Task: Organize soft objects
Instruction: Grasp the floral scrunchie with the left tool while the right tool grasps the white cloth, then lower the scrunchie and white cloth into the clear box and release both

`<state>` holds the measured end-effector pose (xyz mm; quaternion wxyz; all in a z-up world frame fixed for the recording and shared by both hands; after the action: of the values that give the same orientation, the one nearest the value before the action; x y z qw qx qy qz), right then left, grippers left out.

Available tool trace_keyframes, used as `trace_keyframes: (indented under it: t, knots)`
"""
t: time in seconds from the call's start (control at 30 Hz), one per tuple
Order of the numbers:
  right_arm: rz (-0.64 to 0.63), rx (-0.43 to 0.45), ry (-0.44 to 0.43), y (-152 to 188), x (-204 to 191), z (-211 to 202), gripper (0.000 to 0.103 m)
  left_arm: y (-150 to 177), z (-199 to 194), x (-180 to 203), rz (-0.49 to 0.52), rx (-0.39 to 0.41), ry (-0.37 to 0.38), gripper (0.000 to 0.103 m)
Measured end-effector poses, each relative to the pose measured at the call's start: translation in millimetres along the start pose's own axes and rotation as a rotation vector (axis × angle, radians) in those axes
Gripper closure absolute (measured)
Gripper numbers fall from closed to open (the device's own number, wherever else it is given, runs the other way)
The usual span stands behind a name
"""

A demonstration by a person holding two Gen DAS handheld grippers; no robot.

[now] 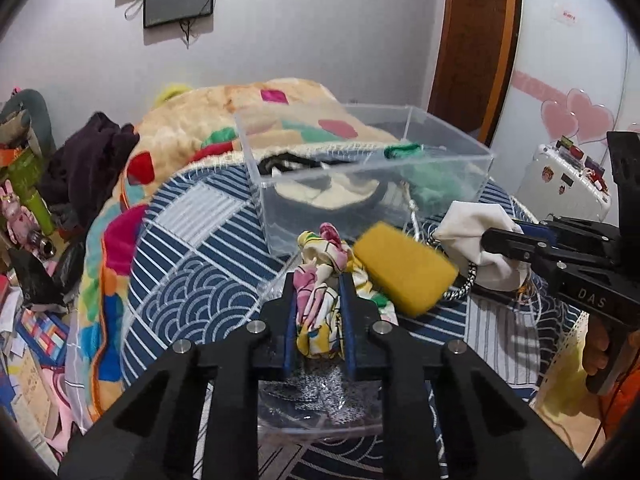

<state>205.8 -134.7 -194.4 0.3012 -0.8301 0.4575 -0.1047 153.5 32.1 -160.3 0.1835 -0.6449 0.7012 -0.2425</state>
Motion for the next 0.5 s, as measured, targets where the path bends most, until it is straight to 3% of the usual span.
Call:
trace_keyframes:
  t: [0.5]
  knots:
    - [0.014, 0.194, -0.002, -34.1, 5.4, -65.4, 0.086, -44.3, -65.1, 14.0, 0.021, 0.2, -0.015, 0.087]
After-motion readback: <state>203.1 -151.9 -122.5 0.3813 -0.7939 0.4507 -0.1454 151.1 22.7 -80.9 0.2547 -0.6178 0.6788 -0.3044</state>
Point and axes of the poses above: each gripper's, at about its wrist camera, not at the fingertips, and z roughly the way its jaws point, x to its right, y to its underside, the point moved 8 cm from there along z, roughly the way its jaws point, and after that the axes turned 14 degrees about -x, right-handed, at the moved point
